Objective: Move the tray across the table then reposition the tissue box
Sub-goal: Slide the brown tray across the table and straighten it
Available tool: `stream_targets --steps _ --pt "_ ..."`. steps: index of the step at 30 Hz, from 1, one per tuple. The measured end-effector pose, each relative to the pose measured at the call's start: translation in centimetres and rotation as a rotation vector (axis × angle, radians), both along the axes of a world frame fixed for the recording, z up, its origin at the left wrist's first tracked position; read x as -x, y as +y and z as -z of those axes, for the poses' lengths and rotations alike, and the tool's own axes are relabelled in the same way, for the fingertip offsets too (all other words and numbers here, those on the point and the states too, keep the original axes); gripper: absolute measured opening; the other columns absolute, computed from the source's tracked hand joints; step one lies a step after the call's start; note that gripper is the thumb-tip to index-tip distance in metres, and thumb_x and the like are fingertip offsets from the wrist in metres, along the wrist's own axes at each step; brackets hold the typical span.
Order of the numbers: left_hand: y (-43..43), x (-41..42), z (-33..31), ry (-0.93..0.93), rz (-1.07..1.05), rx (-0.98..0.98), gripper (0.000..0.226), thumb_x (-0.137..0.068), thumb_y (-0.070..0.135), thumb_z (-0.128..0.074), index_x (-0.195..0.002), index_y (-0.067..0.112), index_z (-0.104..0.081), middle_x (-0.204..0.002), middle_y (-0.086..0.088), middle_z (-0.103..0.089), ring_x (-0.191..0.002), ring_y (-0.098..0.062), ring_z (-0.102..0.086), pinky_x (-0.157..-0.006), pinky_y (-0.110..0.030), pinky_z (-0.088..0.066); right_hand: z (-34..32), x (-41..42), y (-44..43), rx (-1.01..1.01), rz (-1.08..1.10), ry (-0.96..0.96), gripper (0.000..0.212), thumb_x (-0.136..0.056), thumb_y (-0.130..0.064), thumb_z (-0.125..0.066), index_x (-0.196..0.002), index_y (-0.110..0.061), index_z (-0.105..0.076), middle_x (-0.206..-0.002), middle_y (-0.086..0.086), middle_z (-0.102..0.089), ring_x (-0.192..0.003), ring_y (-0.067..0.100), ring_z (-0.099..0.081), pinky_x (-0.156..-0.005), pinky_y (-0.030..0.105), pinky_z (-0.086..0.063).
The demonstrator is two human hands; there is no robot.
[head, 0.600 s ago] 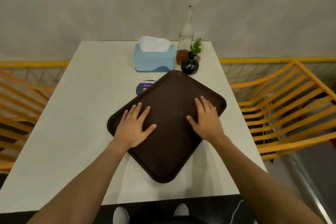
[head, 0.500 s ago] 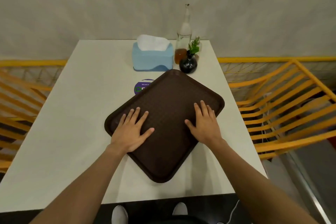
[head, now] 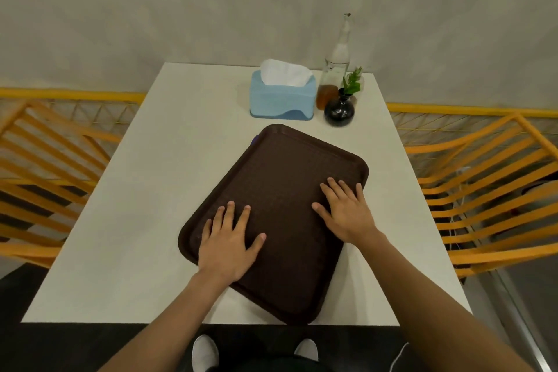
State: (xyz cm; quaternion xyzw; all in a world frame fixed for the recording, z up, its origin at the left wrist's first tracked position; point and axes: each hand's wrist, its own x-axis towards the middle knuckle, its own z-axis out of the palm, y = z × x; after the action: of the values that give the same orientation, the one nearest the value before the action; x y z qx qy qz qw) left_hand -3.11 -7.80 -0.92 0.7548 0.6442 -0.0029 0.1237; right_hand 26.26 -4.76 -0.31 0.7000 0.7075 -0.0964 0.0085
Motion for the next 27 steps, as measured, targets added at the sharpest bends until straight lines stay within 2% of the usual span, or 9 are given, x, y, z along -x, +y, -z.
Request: stream_targets --steps 3,7,9,11,14,16,19,24,27 --pt "-0.5 1.4 -0.5 0.046 -0.036 0.009 0.082 -0.089 0.077 -0.023 -0.159 0.035 -0.018 -0.167 -0.006 -0.019 -0.153 -0.029 -0.018 -0.119 -0.051 -0.023 -0.3 1.7 1.8 0.025 -0.065 -0.005 0.073 -0.099 -0.068 -0.013 -0.159 -0.027 -0.021 -0.168 -0.004 -0.015 -0.154 0.021 -0.008 -0.121 0.05 0.007" --pt "0.7 4.0 -1.9 0.052 -0.005 -0.082 0.067 -0.093 0.063 -0.04 -0.15 0.028 -0.043 -0.149 -0.005 -0.047 -0.134 -0.03 -0.043 -0.106 -0.047 -0.041 -1.4 4.7 4.2 0.027 -0.111 -0.004 0.063 -0.103 -0.058 -0.023 -0.157 -0.026 -0.029 -0.168 -0.004 -0.013 -0.154 0.021 -0.004 -0.122 0.05 0.002" --pt "1.8 5.7 -2.3 -0.016 0.041 -0.134 0.057 -0.096 0.052 -0.045 -0.144 0.023 -0.052 -0.138 -0.003 -0.056 -0.124 -0.027 -0.051 -0.101 -0.042 -0.045 -2.0 6.1 4.3 -0.089 -0.029 0.095 0.055 -0.105 -0.05 -0.035 -0.153 -0.022 -0.04 -0.166 0.001 -0.021 -0.152 0.026 -0.015 -0.123 0.047 -0.011" --pt "3.0 7.5 -2.6 -0.081 0.068 -0.189 0.049 -0.097 0.042 -0.049 -0.141 0.02 -0.056 -0.132 -0.005 -0.058 -0.117 -0.026 -0.054 -0.096 -0.041 -0.048 -2.6 7.0 3.2 -0.29 0.144 0.212 0.047 -0.104 -0.038 -0.047 -0.146 -0.018 -0.05 -0.157 0.007 -0.036 -0.142 0.032 -0.034 -0.115 0.046 -0.032" --pt "4.9 9.8 -2.5 -0.145 0.005 -0.243 0.048 -0.098 0.033 -0.052 -0.143 0.017 -0.052 -0.13 -0.008 -0.058 -0.111 -0.027 -0.056 -0.089 -0.041 -0.051 -2.6 7.3 -0.1 -0.462 0.426 0.279 0.041 -0.101 -0.033 -0.052 -0.14 -0.019 -0.051 -0.137 0.011 -0.047 -0.12 0.033 -0.051 -0.092 0.046 -0.05" --pt "6.1 10.7 -2.4 -0.238 -0.072 -0.192 0.051 -0.1 0.033 -0.049 -0.148 0.017 -0.044 -0.133 -0.01 -0.057 -0.113 -0.028 -0.058 -0.089 -0.042 -0.053 -1.9 7.4 -2.0 -0.411 0.563 0.269 0.046 -0.101 -0.04 -0.049 -0.143 -0.02 -0.044 -0.133 0.011 -0.048 -0.113 0.034 -0.057 -0.085 0.048 -0.053" --pt "7.5 10.7 -2.1 -0.372 -0.139 -0.074 0.053 -0.105 0.036 -0.041 -0.154 0.017 -0.034 -0.14 -0.009 -0.057 -0.12 -0.03 -0.061 -0.094 -0.045 -0.052 -0.6 8.2 -3.5 -0.253 0.635 0.206 0.053 -0.103 -0.051 -0.036 -0.147 -0.021 -0.035 -0.135 0.012 -0.057 -0.108 0.037 -0.065 -0.085 0.052 -0.054" --pt "7.9 10.4 -1.2 -0.271 -0.061 -0.113 0.049 -0.106 0.038 -0.03 -0.152 0.021 -0.035 -0.094 -0.005 -0.071 -0.079 -0.024 -0.068 -0.068 -0.037 -0.053 0.6 9.6 -4.1 -0.24 0.652 0.166 0.041 -0.107 -0.038 -0.028 -0.144 -0.024 -0.037 -0.104 0.013 -0.072 -0.085 0.037 -0.068 -0.077 0.05 -0.055" --pt "7.9 10.9 -0.8 -0.175 -0.045 -0.122 0.052 -0.107 0.036 -0.03 -0.156 0.019 -0.031 -0.081 -0.003 -0.068 -0.068 -0.021 -0.063 -0.069 -0.037 -0.051 0.5 10.3 -4.1 -0.217 0.669 0.12 0.042 -0.107 -0.038 -0.026 -0.146 -0.025 -0.035 -0.094 0.012 -0.072 -0.079 0.036 -0.067 -0.076 0.049 -0.055"
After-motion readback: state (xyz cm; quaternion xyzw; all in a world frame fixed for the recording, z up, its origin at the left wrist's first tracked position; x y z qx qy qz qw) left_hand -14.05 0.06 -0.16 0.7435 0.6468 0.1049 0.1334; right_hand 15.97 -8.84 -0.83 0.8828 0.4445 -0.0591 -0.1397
